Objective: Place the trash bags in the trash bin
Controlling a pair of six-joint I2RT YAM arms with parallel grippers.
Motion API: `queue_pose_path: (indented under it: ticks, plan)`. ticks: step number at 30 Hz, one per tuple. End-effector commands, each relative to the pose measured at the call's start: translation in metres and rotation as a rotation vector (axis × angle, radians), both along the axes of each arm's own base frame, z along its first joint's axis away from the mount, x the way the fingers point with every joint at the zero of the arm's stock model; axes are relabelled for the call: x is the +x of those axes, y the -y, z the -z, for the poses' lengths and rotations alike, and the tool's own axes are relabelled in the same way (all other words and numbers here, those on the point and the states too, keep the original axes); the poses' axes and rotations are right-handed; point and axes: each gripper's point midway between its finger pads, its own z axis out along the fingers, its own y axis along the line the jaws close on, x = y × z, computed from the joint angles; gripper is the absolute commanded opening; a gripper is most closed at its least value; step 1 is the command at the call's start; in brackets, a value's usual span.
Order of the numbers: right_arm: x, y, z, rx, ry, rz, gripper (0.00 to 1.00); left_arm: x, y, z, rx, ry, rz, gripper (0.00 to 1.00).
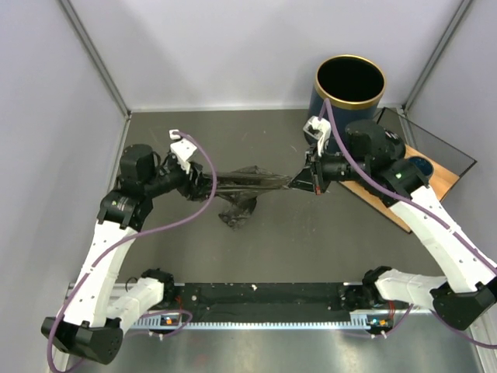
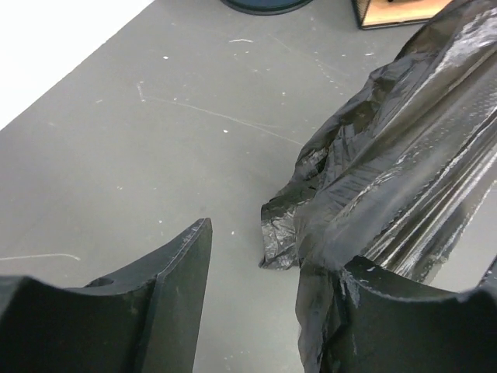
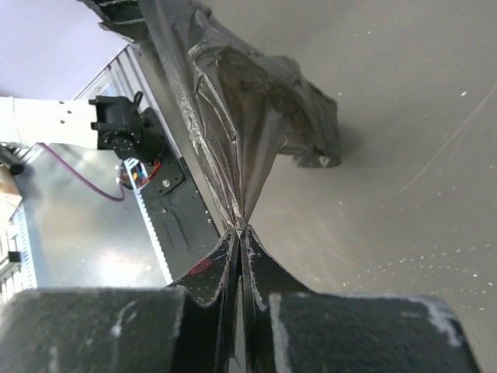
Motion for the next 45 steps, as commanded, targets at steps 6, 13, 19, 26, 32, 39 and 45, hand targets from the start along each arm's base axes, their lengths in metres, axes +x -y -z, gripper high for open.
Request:
queue_pose_path:
  ticks: [6, 13, 19, 26, 32, 39, 45]
  plan:
    - [0.008, -0.007, -0.031, 0.025, 0.082, -0.080, 0.00, -0.040, 0.039, -0.043, -0.153, 0.073, 0.307, 0.73]
    - [0.005, -0.028, -0.045, 0.101, 0.065, -0.154, 0.00, -0.041, 0.067, -0.023, -0.060, 0.036, 0.373, 0.66]
    - [0.009, -0.032, -0.054, 0.107, 0.120, -0.189, 0.00, -0.039, 0.068, 0.021, 0.096, -0.060, 0.363, 0.65]
    - [-0.004, -0.041, -0.053, 0.102, 0.104, -0.263, 0.00, -0.034, 0.067, -0.015, 0.003, 0.088, 0.327, 0.71]
    - [-0.013, -0.043, -0.047, 0.076, 0.145, -0.323, 0.00, -0.062, 0.062, -0.061, -0.043, 0.225, 0.463, 0.71]
    - [-0.034, -0.049, -0.049, 0.061, 0.215, -0.434, 0.00, -0.043, 0.058, -0.028, 0.110, 0.188, 0.502, 0.76]
    - [-0.044, -0.053, -0.053, 0.061, 0.239, -0.492, 0.00, -0.030, 0.067, -0.004, 0.141, 0.154, 0.536, 0.78]
